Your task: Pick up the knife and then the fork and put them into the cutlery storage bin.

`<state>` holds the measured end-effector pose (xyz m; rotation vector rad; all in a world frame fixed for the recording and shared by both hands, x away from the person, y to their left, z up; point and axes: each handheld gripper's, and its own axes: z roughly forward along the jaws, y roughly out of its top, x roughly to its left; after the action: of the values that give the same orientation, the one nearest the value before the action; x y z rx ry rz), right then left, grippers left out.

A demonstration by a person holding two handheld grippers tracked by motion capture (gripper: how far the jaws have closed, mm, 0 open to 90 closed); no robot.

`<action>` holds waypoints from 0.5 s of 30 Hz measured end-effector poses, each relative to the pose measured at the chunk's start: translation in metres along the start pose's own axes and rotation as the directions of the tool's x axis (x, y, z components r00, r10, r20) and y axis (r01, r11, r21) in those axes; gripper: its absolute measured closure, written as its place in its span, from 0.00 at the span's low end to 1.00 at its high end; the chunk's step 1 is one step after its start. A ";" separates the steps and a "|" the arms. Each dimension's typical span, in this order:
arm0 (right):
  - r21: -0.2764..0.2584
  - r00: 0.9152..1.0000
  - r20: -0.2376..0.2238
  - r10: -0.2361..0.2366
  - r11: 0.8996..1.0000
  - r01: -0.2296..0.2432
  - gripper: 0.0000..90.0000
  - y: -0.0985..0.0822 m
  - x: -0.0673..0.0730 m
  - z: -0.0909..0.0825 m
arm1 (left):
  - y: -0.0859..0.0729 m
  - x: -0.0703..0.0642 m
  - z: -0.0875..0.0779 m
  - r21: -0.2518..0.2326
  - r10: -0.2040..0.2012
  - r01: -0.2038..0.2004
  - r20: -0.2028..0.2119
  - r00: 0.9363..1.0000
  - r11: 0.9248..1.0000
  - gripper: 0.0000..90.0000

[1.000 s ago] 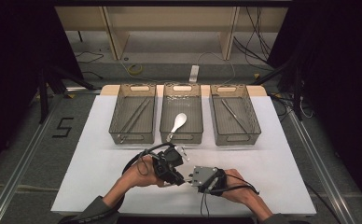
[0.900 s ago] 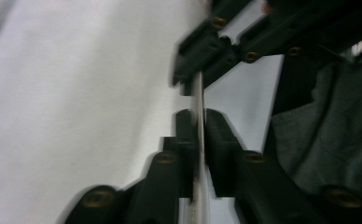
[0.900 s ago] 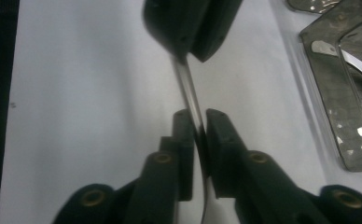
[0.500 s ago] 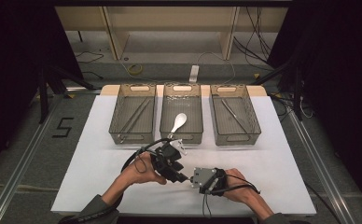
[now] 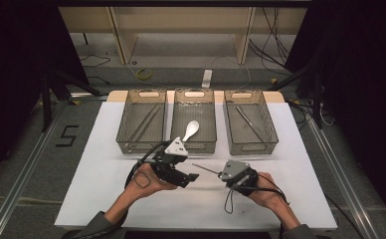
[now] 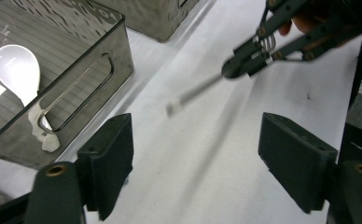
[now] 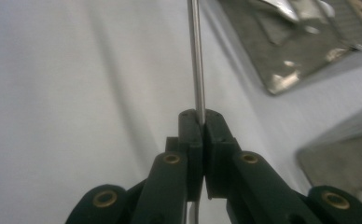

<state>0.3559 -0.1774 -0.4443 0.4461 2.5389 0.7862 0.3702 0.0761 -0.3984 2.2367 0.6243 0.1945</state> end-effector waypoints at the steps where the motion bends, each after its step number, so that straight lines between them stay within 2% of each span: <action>1: -0.004 1.000 0.007 0.025 1.000 -0.025 0.98 -0.001 -0.004 -0.002 | -0.002 0.001 -0.001 -0.019 -0.010 0.010 -0.011 1.000 1.000 0.26; 5: -0.012 0.994 0.044 0.099 0.995 -0.098 0.98 -0.007 -0.019 -0.009 | -0.012 0.004 -0.008 -0.070 -0.041 0.041 0.000 0.999 0.997 0.24; 7: -0.016 0.989 0.060 0.134 0.991 -0.133 0.98 -0.010 -0.026 -0.013 | -0.017 0.005 -0.011 -0.086 -0.044 0.042 -0.013 0.999 0.995 0.23; 11: -0.020 0.977 0.070 0.201 0.980 -0.200 0.98 -0.016 -0.041 -0.017 | -0.028 0.008 -0.016 -0.099 -0.068 0.065 -0.025 0.997 0.993 0.22; 15: -0.023 0.966 0.083 0.246 0.969 -0.244 0.98 -0.018 -0.055 -0.020 | -0.038 0.012 -0.020 -0.109 -0.094 0.089 -0.045 0.995 0.990 0.21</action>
<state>0.3897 -0.2237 -0.4233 0.7844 2.4269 0.8503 0.3600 0.1166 -0.4133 2.1011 0.7250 0.2331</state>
